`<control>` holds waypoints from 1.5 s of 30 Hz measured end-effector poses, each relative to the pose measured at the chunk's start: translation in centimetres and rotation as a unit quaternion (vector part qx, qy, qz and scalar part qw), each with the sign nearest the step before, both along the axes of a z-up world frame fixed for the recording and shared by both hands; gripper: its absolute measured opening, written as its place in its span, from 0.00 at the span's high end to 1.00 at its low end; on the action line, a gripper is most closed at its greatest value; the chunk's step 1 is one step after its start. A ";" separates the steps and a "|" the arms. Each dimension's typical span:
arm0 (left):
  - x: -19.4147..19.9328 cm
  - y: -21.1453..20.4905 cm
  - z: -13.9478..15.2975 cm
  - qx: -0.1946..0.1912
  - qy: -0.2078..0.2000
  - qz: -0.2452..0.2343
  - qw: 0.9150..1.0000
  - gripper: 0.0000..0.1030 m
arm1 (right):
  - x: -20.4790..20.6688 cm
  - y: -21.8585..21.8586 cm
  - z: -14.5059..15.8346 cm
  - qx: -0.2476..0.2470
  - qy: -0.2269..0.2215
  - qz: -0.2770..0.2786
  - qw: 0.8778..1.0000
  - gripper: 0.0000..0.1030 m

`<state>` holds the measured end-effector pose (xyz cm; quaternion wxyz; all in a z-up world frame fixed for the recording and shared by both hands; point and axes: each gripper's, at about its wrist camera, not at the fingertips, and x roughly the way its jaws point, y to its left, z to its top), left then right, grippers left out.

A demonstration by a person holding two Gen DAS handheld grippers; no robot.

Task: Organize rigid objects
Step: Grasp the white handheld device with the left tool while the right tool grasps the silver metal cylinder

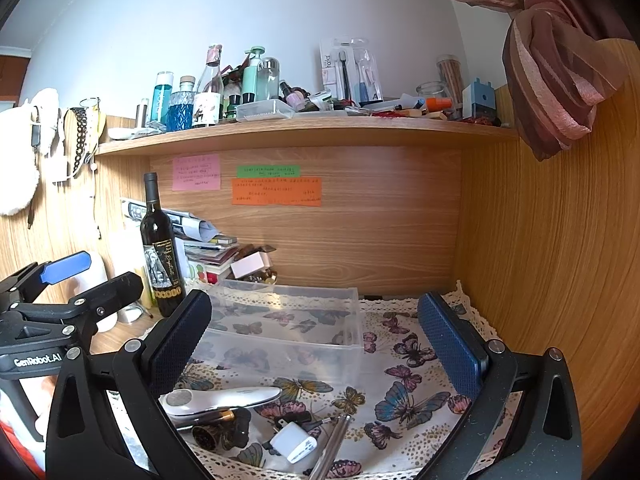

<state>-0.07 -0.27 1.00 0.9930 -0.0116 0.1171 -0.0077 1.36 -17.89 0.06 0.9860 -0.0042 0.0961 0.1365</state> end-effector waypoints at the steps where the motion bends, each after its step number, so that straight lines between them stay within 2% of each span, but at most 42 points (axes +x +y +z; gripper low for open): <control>1: 0.0 0.0 0.0 0.000 -0.001 0.000 1.000 0.00 | 0.0 0.0 0.0 0.000 0.000 0.001 1.000 0.00; 19: 0.5 0.0 -0.7 -0.012 0.003 -0.021 1.000 0.00 | 0.2 0.3 -0.3 -0.003 -0.004 0.007 1.000 0.00; 20: 0.6 0.1 -0.8 -0.014 0.004 -0.021 1.000 0.02 | 0.2 0.3 -0.5 -0.004 -0.004 0.006 1.000 0.00; 22: 1.0 0.3 -1.0 -0.013 0.011 -0.016 1.000 0.14 | 0.4 0.3 -0.7 -0.008 -0.002 0.001 1.000 0.00; 24: 1.5 0.7 -1.3 -0.013 0.024 -0.014 1.000 0.16 | 0.8 0.0 -1.1 -0.010 0.005 -0.004 1.000 0.04; 26: 2.3 1.3 -2.1 -0.019 0.042 -0.014 0.999 0.18 | 1.3 -0.2 -1.6 -0.013 0.020 -0.006 1.000 0.09; 29: 3.3 1.9 -3.6 -0.024 0.077 -0.015 0.997 0.27 | 2.5 -0.6 -2.8 -0.016 0.053 -0.008 0.998 0.20; 34: 5.0 2.6 -6.9 -0.027 0.142 -0.018 0.989 0.38 | 4.3 -1.2 -5.5 -0.024 0.116 -0.005 0.993 0.34; 39: 5.8 2.4 -9.8 -0.018 0.188 -0.029 0.981 0.40 | 5.3 -1.6 -8.2 -0.036 0.166 -0.002 0.985 0.43; 45: 6.0 1.9 -12.5 -0.005 0.230 -0.044 0.972 0.40 | 6.0 -1.8 -10.8 -0.038 0.219 0.007 0.975 0.48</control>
